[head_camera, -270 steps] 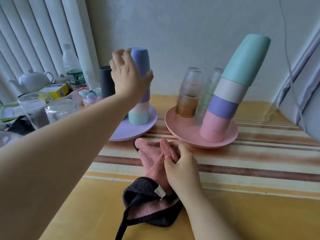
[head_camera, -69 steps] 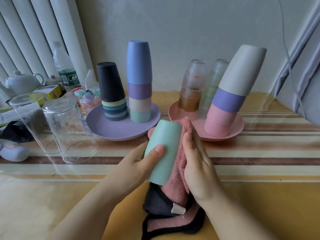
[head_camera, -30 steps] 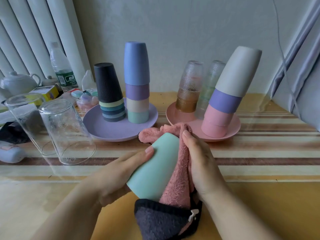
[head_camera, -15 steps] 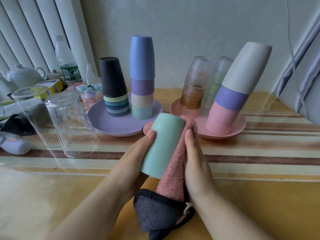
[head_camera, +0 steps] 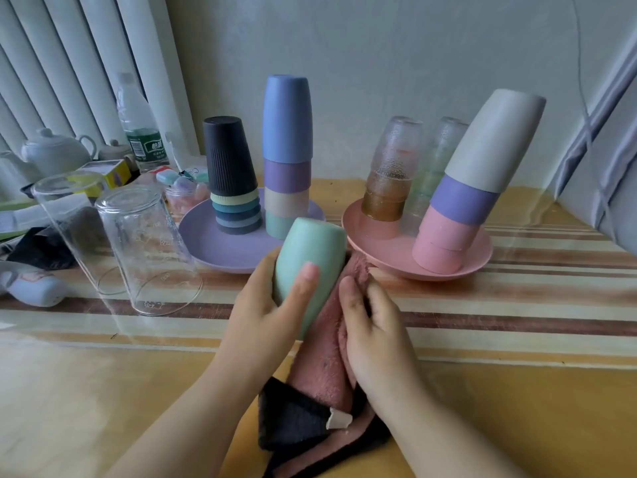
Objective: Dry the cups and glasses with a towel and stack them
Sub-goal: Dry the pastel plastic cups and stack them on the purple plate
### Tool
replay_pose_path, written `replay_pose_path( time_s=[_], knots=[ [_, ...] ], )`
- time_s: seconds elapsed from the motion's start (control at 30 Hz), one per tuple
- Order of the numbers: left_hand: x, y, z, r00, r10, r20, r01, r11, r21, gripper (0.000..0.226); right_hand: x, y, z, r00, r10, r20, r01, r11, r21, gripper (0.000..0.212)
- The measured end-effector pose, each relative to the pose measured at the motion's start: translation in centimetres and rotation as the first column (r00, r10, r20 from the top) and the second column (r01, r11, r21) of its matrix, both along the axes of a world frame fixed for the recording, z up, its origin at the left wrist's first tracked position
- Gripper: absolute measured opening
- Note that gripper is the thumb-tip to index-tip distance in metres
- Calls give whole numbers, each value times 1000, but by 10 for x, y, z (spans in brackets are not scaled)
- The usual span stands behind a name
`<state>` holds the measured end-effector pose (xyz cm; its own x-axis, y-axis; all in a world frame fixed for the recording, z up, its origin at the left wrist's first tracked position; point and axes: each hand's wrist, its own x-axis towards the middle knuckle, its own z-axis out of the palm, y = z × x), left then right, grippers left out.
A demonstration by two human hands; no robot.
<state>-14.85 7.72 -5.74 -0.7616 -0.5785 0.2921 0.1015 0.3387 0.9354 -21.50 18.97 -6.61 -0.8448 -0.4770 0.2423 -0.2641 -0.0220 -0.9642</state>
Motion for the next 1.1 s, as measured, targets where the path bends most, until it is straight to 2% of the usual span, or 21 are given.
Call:
replay_pose_path(
  time_s=[0.07,0.13,0.17,0.23,0.3,0.37,0.43,0.5,0.6,0.67,0.77,0.87,0.93,1.1],
  knots=[
    [2,-2,2,992,-110,54,106,993,59,61,2,1,0,998,59,19,-60,998,26,31],
    [3,-4,4,958,-278,70,261,947,189,59,-2,1,-3,991,85,100,-82,996,-30,37],
    [4,-6,5,934,-350,75,324,915,240,58,-4,0,-5,986,95,138,-86,994,-68,46],
    [6,-8,7,889,-455,52,414,847,333,66,-7,-3,-10,969,124,214,-98,987,-126,77],
    [4,-10,5,868,-497,17,450,800,398,84,-5,-5,-14,944,142,297,-101,984,-150,95],
    [3,-10,2,875,-484,-22,447,789,421,88,-3,-6,-15,928,120,354,-66,985,-161,96],
    [2,-8,0,894,-441,-77,427,788,444,72,-3,-5,-10,916,94,389,-37,988,-150,84],
    [2,-7,-2,902,-415,-118,420,780,463,60,-6,-3,-8,901,97,424,-42,990,-137,54],
    [2,-8,-4,933,-340,-120,357,818,451,64,-8,-4,-7,874,139,465,-80,986,-146,37],
    [1,-10,-2,964,-237,-119,266,860,436,70,-9,-7,-8,891,116,440,-88,993,-83,31],
    [2,-23,5,994,45,-95,-15,954,301,61,-14,-9,-16,923,20,385,-19,1000,-8,20],
    [-1,-44,10,952,306,24,-306,949,75,74,-17,-6,-18,946,-60,319,36,996,83,16],
    [-7,-51,17,916,394,72,-393,919,-28,84,-17,-6,-17,949,-57,311,30,996,88,18],
    [-29,-66,33,864,492,104,-471,864,-176,76,-16,-7,-16,946,-47,320,18,995,94,16]
  ],
)
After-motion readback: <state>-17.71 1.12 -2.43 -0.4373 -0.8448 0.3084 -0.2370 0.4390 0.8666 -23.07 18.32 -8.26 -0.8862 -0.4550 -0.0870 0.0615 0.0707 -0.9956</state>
